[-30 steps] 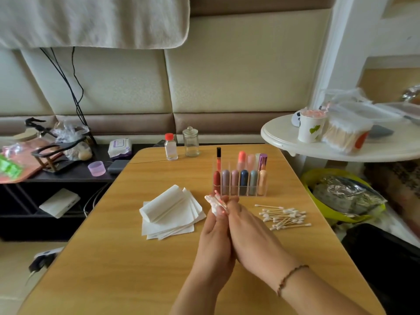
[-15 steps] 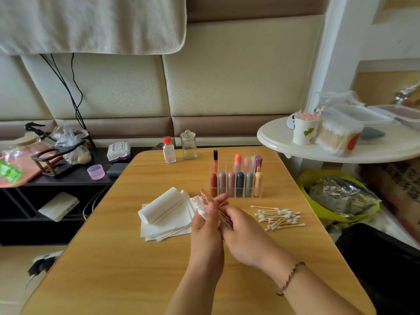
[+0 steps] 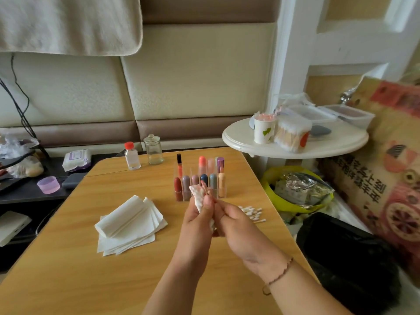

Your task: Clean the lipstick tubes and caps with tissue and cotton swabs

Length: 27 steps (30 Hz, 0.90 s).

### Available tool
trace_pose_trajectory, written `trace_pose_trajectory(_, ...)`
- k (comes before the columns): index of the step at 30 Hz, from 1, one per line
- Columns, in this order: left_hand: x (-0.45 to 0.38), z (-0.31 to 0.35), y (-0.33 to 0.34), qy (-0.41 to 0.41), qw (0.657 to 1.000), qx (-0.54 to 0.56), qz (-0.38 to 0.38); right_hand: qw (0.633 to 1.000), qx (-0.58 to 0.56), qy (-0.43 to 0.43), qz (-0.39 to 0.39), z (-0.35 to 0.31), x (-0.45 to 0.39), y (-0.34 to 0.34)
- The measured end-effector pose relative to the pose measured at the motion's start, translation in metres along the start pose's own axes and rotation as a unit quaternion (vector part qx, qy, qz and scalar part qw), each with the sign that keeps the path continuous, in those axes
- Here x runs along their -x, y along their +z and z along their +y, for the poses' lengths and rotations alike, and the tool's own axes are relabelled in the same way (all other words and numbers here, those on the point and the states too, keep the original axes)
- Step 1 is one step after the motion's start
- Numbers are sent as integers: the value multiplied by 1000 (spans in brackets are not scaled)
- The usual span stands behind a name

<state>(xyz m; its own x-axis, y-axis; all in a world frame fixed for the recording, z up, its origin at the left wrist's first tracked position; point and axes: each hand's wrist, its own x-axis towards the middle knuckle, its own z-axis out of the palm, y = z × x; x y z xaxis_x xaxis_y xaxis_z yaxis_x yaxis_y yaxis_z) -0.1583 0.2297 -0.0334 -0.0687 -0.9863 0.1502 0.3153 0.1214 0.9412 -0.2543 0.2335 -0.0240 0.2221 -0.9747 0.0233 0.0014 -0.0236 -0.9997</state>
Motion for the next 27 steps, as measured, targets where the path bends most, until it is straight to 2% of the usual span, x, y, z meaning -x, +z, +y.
trace_pose_trajectory(7,-12,-13,78,-57,982,-63,-170,992,-88,18,87,3,34,-87)
trace_pose_trajectory(11,-29,-48,159,-66,952,-176,-243,971,-64,17,230,18,61,-187)
trace_pose_trajectory(12,-35,-62,177,-56,936,-246,-246,960,-37,27,274,31,66,-216)
trace_pose_trajectory(14,-47,-96,206,-49,880,-381,-281,938,43,74,336,66,74,-270)
trace_pose_trajectory(17,-60,-140,234,-86,748,-536,-381,909,118,200,346,124,75,-328)
trace_pose_trajectory(18,-63,-150,239,-98,718,-562,-399,901,117,234,347,145,72,-342)
trace_pose_trajectory(19,-65,-158,243,-108,702,-573,-408,897,106,254,347,160,69,-351)
trace_pose_trajectory(21,-71,-170,246,-128,702,-570,-407,894,113,263,344,184,64,-368)
trace_pose_trajectory(25,-82,-180,243,-136,700,-596,-370,863,243,281,343,199,63,-389)
trace_pose_trajectory(27,-84,-183,241,-119,704,-605,-351,864,209,239,390,202,67,-391)
